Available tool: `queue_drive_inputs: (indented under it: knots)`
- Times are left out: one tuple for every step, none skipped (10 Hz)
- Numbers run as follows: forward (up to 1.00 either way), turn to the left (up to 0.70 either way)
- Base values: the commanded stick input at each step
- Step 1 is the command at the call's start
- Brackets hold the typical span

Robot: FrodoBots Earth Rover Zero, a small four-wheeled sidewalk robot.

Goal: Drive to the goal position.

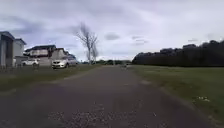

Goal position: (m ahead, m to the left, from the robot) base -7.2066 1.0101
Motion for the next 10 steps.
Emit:
queue_drive_inputs:
  knots:
    - [1.00, 0.00]
    - [1.00, 0.00]
    - [1.00, 0.06]
    - [1.00, 0.21]
    - [1.00, 0.27]
    - [1.00, 0.27]
    - [1.00, 0.27]
    - [1.00, 0.19]
    - [1.00, 0.03]
    - [1.00, 0.00]
